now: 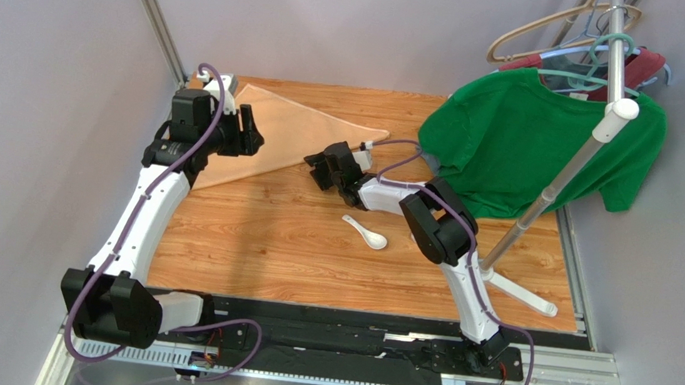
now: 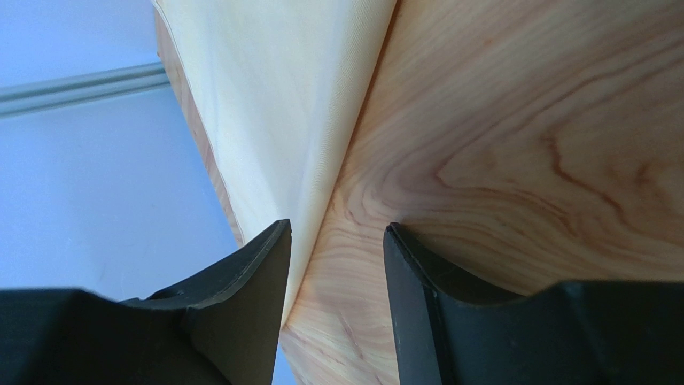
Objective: Fold the napkin, place the utensils inside, and roll it up
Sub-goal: Fold the napkin, then move the napkin to the centre of the board
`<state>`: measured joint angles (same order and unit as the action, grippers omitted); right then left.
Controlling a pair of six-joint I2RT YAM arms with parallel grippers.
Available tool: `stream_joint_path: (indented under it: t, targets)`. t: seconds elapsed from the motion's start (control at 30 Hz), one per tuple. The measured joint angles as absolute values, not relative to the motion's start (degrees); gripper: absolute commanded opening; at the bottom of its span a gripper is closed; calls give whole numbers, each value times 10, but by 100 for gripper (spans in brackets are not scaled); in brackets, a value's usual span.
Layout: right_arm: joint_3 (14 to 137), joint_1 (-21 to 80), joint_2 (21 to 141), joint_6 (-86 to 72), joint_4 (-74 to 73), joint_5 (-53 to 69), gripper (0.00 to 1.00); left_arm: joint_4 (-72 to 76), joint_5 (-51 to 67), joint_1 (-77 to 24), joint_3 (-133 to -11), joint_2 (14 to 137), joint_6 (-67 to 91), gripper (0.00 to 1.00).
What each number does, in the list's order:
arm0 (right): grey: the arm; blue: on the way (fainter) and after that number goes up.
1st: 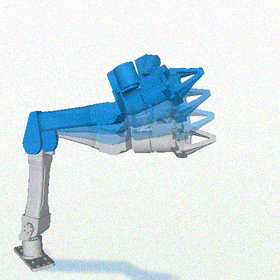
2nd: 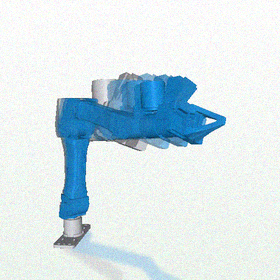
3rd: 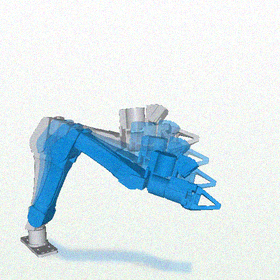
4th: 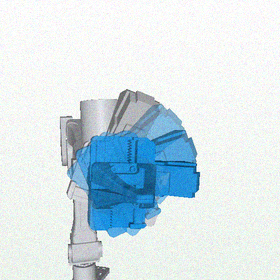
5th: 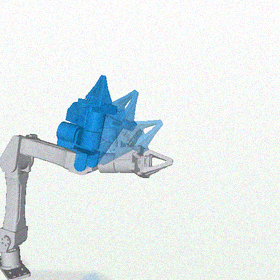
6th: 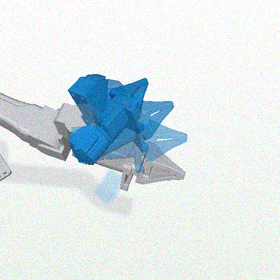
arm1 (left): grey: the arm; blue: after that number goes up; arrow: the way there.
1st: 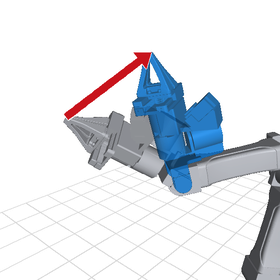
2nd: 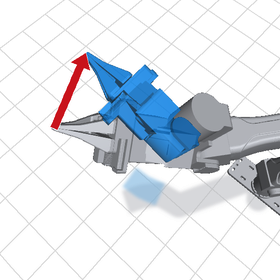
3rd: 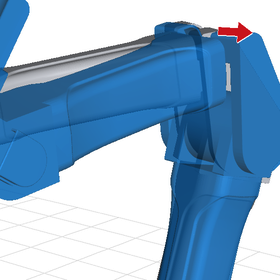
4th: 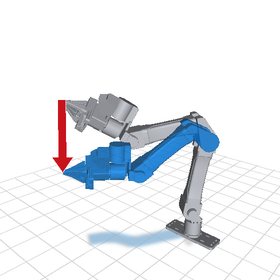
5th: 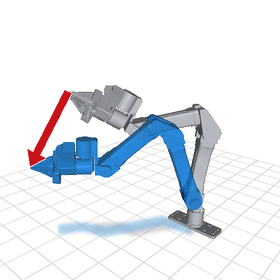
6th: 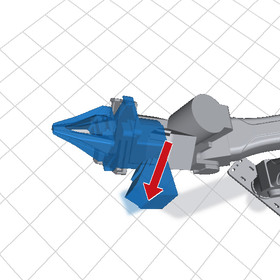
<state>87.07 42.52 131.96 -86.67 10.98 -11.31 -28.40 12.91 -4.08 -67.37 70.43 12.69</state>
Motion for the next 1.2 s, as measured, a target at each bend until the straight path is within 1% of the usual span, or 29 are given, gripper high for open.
stream_joint_path:
  t: [0.17, 0.53, 0.87, 1.1, 1.13, 1.2]
  targets:
    - [899, 426, 1344, -902, 110, -128, 49, -280, 146, -20, -668, 694, 131, 66]
    - [938, 426, 1380, -973, 111, -145, 42, -276, 169, -14, -657, 685, 136, 66]
    - [953, 429, 1387, -982, 91, -156, 34, -275, 184, -12, -657, 685, 138, 66]
    - [964, 431, 1390, -982, 72, -160, 31, -274, 194, -10, -657, 685, 142, 66]
    - [969, 431, 1393, -982, 69, -161, 28, -274, 196, -10, -657, 685, 142, 66]
    - [978, 431, 1397, -982, 64, -161, 26, -274, 198, -10, -657, 685, 143, 66]
